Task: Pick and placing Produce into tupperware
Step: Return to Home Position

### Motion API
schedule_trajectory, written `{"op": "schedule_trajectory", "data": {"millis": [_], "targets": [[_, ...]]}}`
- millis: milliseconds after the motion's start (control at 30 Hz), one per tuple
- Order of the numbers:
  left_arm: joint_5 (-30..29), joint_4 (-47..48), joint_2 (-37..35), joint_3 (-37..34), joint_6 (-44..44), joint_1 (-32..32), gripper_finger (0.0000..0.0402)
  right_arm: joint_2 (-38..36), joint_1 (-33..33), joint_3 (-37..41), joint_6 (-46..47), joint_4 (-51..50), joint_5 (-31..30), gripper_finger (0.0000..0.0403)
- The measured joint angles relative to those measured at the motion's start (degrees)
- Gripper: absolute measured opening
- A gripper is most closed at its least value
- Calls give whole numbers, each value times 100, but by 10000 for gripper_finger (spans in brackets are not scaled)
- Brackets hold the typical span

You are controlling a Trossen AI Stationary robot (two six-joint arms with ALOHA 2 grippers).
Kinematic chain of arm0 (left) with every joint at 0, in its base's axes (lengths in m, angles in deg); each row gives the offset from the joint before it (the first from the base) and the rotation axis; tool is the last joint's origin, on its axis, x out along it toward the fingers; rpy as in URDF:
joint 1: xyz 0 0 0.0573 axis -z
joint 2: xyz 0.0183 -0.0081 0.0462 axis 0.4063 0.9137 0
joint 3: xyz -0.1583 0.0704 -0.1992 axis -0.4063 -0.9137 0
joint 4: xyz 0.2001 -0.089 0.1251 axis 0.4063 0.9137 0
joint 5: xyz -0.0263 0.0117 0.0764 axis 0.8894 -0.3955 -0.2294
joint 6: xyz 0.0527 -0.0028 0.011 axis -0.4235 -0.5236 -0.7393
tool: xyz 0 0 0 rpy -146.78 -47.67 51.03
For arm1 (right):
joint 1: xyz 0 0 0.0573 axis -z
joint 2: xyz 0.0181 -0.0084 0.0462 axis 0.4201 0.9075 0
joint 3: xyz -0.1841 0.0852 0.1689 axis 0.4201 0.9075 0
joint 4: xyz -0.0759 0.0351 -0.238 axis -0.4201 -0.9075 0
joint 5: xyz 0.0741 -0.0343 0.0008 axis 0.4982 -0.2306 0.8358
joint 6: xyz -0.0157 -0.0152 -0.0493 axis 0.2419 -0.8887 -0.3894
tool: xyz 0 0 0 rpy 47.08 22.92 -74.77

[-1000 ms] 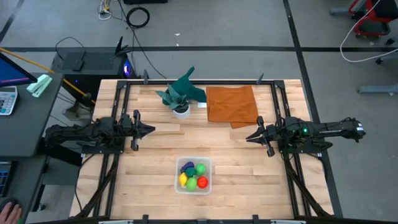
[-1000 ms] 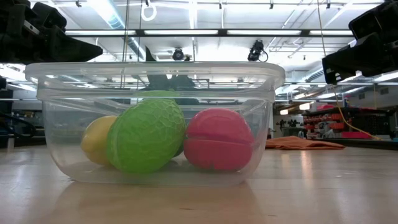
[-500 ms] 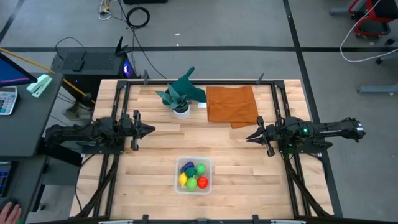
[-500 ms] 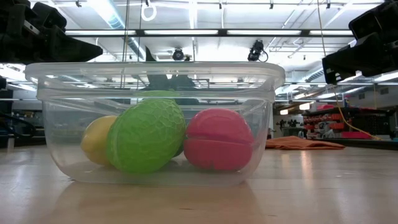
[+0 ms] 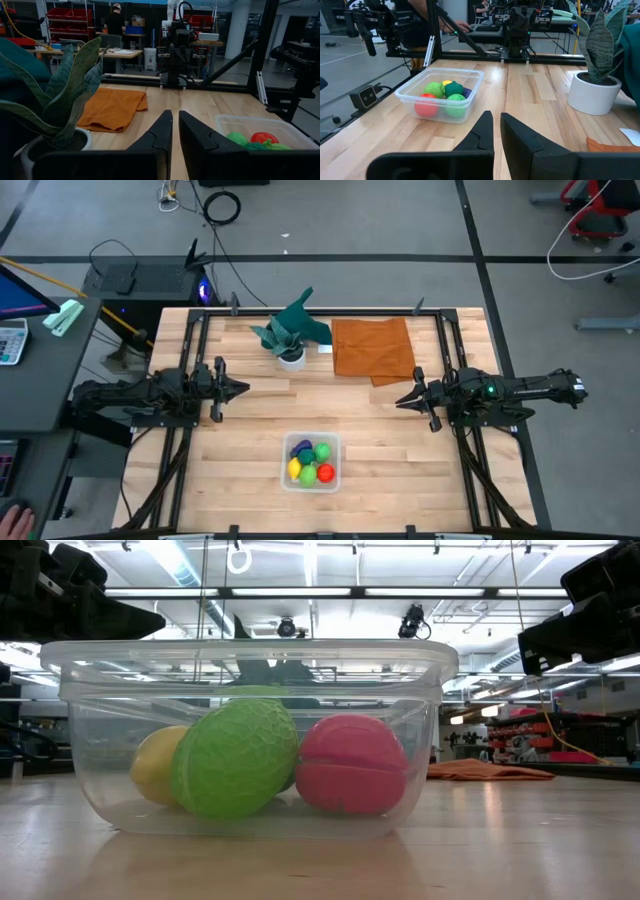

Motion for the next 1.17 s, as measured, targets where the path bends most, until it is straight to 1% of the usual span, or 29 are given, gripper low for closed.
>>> {"op": "schedule_trajectory", "data": {"millis": [300, 567, 900, 1167], "targets": [[0, -1, 0, -2, 0, 1, 28, 0, -2, 0, -2, 0, 0, 1], [0, 0, 0, -1, 1, 0, 40, 0, -1, 0, 0, 0, 0, 1], [0, -1, 0, -2, 0, 0, 28, 0, -1, 0, -1, 0, -2, 1], [0, -1, 0, -1, 1, 1, 39, 0, -1, 0, 0, 0, -1, 1]]}}
